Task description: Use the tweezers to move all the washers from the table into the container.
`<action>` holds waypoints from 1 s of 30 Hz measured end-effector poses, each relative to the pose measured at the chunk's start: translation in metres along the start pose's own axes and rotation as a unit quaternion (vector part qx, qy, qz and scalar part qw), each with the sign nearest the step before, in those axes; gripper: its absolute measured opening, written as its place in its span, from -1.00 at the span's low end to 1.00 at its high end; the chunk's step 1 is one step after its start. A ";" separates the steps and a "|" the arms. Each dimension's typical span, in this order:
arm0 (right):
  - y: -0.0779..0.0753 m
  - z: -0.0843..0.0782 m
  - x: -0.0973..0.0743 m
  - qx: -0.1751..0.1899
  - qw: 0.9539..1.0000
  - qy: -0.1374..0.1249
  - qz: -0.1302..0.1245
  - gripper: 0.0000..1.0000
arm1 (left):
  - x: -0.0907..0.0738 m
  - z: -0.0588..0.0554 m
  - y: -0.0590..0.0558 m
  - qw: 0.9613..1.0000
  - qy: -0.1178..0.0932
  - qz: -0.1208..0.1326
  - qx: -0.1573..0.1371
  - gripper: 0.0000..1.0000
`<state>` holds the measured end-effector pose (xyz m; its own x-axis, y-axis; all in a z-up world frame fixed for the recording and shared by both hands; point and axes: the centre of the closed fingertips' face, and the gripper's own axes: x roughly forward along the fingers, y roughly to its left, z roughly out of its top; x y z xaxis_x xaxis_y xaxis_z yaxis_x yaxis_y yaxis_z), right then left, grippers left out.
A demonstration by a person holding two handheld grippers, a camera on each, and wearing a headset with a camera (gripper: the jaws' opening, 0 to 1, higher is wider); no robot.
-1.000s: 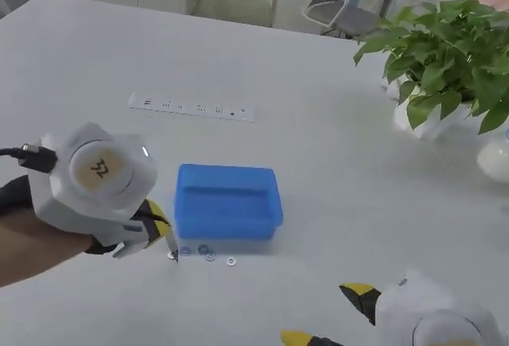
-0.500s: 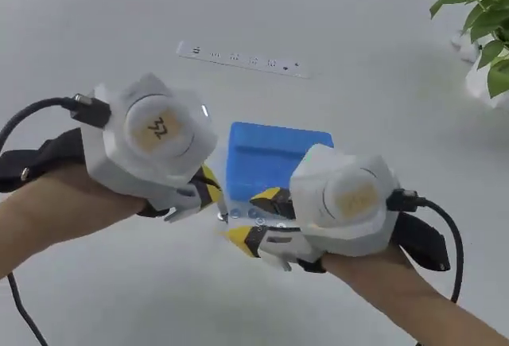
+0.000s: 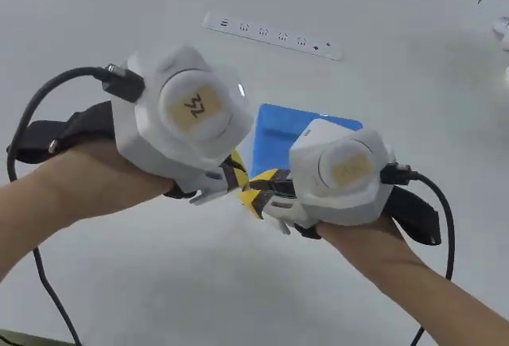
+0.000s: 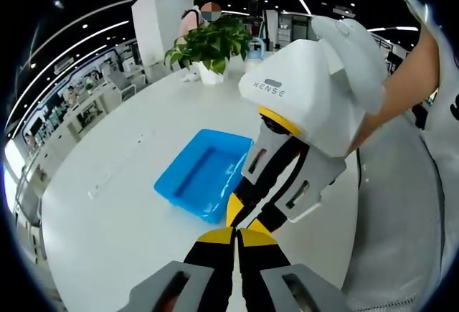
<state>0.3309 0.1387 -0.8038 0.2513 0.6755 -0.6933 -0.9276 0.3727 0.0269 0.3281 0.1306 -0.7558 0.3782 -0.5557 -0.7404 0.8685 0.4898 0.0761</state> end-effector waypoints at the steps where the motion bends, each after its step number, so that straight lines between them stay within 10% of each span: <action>1: 0.000 0.000 0.000 0.000 1.000 0.000 0.000 -0.86 | 0.000 0.000 0.000 1.000 0.001 -0.001 0.001 -1.00; 30: -0.008 -0.003 0.001 0.020 1.000 -0.003 0.007 -0.86 | 0.006 0.010 0.002 1.000 0.001 -0.015 0.013 -1.00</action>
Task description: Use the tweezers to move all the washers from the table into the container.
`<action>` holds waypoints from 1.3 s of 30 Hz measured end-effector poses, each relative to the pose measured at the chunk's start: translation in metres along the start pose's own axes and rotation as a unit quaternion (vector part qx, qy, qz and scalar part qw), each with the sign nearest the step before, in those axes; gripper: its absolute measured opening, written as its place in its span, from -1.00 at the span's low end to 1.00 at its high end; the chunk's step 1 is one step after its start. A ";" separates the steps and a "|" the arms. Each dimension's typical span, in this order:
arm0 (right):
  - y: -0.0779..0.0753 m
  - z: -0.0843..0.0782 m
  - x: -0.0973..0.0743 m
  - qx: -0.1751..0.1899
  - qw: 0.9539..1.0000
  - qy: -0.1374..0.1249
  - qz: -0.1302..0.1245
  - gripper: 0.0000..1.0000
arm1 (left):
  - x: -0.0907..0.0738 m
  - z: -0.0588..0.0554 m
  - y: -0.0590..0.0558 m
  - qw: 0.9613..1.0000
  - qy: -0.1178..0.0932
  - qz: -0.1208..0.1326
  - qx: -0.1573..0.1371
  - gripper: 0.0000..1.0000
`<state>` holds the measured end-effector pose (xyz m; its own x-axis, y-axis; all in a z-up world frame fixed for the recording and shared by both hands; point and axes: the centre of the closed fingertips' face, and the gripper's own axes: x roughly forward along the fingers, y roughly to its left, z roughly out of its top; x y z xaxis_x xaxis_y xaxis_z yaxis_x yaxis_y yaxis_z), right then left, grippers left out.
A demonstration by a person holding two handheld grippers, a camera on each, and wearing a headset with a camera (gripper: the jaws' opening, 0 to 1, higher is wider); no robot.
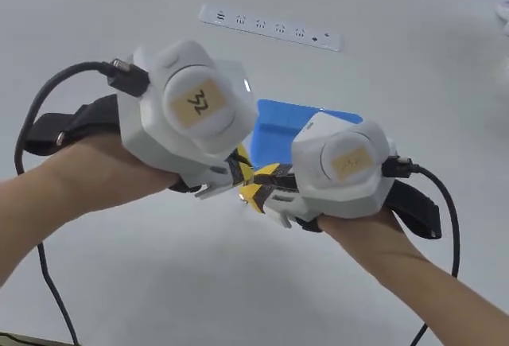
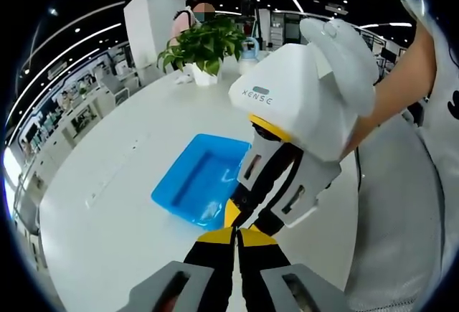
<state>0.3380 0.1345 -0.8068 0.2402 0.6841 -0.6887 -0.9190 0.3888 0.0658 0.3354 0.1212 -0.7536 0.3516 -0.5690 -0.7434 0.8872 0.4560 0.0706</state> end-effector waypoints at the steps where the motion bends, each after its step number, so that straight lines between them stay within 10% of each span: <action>1: 0.000 0.000 0.000 -0.007 1.000 0.001 0.000 -0.85 | 0.001 0.001 0.000 1.000 0.000 0.000 -0.002 -1.00; 21: 0.010 -0.003 -0.006 -0.122 0.992 -0.001 0.020 -0.93 | -0.001 0.004 -0.014 0.999 0.019 0.034 -0.006 -1.00; 39: 0.007 0.012 -0.062 -0.159 0.984 -0.072 0.025 -0.93 | -0.021 0.056 -0.039 0.993 0.011 0.113 0.011 -1.00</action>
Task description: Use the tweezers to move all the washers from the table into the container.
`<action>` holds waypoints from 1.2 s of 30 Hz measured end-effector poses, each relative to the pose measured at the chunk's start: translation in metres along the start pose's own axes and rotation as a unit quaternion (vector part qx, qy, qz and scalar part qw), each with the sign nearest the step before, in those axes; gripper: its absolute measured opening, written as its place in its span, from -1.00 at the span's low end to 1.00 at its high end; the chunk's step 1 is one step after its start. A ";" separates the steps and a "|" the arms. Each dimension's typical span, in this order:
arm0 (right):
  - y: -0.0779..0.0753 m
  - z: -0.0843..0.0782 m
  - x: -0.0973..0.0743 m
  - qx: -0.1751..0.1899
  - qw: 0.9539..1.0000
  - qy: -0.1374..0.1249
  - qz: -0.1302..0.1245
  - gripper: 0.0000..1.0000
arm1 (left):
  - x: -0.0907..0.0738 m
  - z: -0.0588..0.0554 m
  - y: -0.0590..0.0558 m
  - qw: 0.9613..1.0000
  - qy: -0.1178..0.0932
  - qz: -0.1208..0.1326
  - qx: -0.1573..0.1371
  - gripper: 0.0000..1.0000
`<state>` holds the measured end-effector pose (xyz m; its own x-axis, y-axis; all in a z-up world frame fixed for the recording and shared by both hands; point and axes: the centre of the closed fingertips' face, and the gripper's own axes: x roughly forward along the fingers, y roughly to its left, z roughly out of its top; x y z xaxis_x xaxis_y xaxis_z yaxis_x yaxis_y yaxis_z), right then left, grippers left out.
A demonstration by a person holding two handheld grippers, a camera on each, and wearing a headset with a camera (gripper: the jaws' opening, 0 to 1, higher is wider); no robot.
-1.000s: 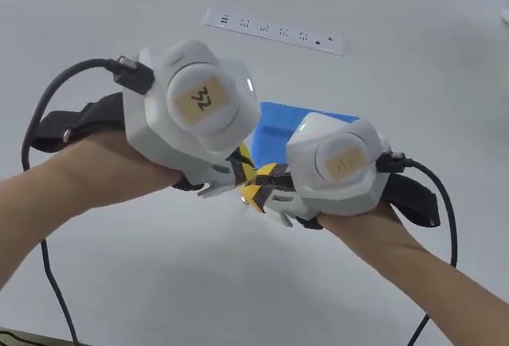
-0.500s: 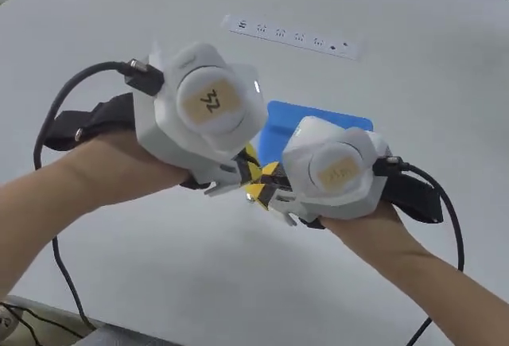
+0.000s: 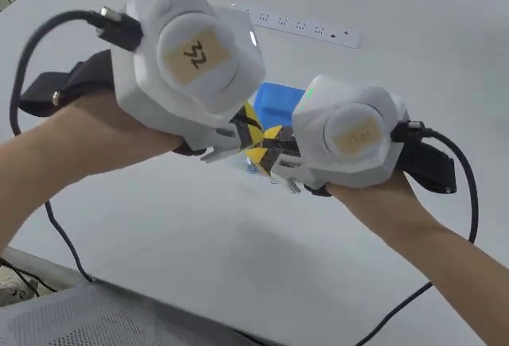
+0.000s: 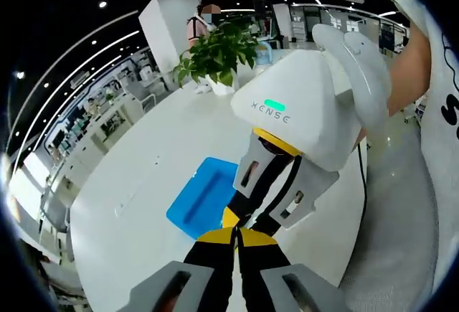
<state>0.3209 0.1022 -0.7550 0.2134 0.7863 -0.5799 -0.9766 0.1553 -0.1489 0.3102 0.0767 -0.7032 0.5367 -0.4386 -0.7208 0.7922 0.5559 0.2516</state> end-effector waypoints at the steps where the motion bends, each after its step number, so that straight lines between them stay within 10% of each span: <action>1: -0.001 0.000 -0.002 -0.002 1.000 -0.001 0.000 -0.93 | 0.000 0.002 0.000 1.000 0.001 0.003 0.000 -1.00; 20: -0.037 0.014 -0.009 -0.013 0.999 -0.026 -0.036 -0.92 | 0.004 0.027 0.023 0.999 -0.003 0.034 0.022 -1.00; 36: -0.060 -0.021 0.033 0.010 0.999 0.003 -0.048 -0.92 | 0.057 -0.003 0.047 0.999 -0.003 0.032 0.010 -1.00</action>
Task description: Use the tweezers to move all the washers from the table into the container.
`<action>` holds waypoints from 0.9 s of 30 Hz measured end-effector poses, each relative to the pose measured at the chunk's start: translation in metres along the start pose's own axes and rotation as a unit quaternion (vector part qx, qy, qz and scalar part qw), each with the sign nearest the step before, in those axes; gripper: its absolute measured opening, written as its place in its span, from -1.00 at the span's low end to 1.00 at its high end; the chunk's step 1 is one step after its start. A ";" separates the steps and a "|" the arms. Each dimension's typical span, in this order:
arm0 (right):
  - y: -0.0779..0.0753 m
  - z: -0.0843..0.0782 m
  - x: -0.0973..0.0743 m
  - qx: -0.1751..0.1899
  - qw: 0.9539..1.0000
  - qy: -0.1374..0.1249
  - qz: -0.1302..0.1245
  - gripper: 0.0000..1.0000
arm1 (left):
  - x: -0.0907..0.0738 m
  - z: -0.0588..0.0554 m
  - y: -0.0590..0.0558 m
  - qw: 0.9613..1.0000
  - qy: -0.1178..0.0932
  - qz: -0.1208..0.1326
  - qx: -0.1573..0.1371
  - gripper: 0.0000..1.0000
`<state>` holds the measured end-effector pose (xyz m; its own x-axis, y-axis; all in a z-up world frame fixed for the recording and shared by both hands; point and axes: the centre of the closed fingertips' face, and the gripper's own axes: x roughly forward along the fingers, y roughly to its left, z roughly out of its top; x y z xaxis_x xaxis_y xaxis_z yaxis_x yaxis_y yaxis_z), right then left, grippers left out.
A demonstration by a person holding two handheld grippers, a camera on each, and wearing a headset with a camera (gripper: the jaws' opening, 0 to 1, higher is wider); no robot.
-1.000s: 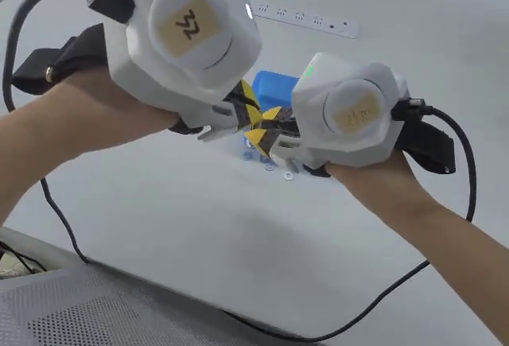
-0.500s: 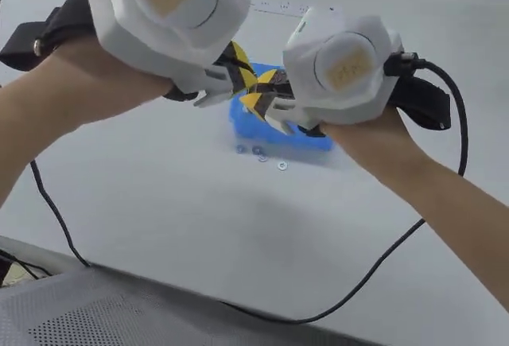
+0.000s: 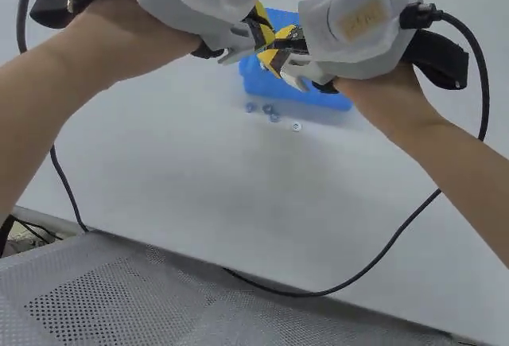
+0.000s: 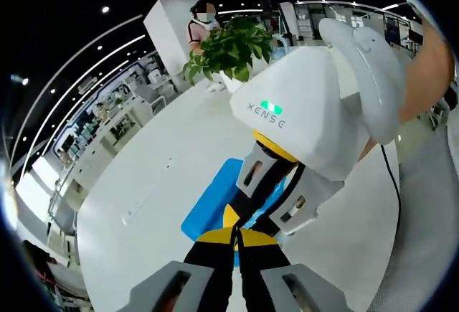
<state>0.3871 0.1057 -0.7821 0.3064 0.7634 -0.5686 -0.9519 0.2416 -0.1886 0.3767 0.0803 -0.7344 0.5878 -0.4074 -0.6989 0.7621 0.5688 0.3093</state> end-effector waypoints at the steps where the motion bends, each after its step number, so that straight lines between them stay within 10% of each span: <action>1: -0.001 -0.002 0.004 0.005 1.000 0.001 0.001 -0.92 | 0.002 -0.002 0.000 1.000 0.001 0.000 0.000 -1.00; 27: -0.026 -0.004 0.032 0.105 0.994 -0.008 0.007 -0.91 | 0.026 -0.012 0.034 1.000 -0.021 -0.006 -0.015 -1.00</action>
<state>0.4217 0.1210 -0.7985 0.2948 0.7768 -0.5565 -0.9368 0.3499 -0.0079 0.4147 0.0977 -0.7498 0.5894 -0.4445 -0.6745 0.7617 0.5839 0.2809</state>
